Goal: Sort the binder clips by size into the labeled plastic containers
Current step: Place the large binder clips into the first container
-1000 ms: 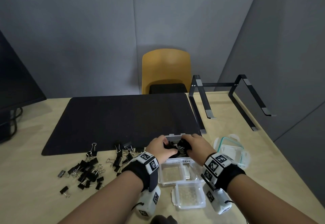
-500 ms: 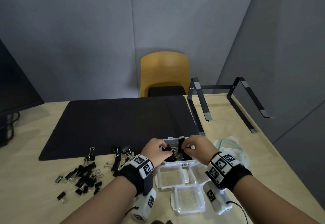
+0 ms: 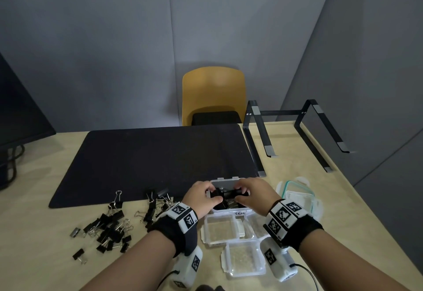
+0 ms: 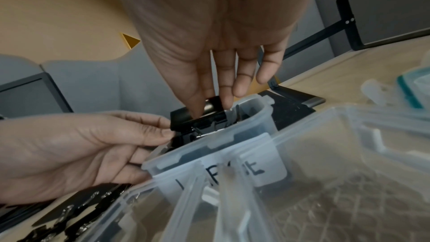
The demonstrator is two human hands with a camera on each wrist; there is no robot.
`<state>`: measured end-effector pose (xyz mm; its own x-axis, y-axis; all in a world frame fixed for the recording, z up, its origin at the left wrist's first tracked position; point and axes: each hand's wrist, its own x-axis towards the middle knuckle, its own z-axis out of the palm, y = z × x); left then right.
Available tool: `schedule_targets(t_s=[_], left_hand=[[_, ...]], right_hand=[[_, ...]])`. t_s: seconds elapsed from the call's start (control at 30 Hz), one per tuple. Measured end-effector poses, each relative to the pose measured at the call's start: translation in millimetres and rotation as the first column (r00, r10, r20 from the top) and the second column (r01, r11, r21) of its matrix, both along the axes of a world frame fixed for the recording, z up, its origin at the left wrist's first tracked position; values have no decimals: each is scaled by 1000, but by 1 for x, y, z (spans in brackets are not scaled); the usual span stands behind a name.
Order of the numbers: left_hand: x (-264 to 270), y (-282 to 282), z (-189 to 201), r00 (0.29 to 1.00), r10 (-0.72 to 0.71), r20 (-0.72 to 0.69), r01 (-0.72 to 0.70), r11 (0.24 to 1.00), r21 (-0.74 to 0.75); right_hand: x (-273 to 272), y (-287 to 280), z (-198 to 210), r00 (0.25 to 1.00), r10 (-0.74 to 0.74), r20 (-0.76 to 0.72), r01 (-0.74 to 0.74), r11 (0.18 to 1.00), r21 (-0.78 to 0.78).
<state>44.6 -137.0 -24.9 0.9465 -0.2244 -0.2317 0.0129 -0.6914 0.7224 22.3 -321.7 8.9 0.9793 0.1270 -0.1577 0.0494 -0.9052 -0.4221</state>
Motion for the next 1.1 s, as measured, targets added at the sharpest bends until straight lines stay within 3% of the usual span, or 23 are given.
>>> schedule_targets(t_s=[0.17,0.33,0.57,0.8,0.97,1.1], left_hand=[[1,2,3,1000,-14,-11,14,1000,-16],[2,2,4,1000,-3,-23,3,1000,-14],[4,-3,6,999,48,-2,-48,999,9],[7,-2,5,999,45,22,-45,999,7],[5,-3,8,994,29,-108,-40,994,-101],[3,-5,8,999,-5,-47,6,1000,20]], right_hand=[[-4,1,3,999,38,-9,-38,999,-28],[-7,6,0,986,168,14,-167,986,-24],[2,11,5,962,257,-92,-271,939,-212],[2,11,5,967,226,-121,-247,949,-195],[-8,11,2,977,209,-37,-212,959,-189],[-13,19,6,980,198,-5,-191,937,-294]])
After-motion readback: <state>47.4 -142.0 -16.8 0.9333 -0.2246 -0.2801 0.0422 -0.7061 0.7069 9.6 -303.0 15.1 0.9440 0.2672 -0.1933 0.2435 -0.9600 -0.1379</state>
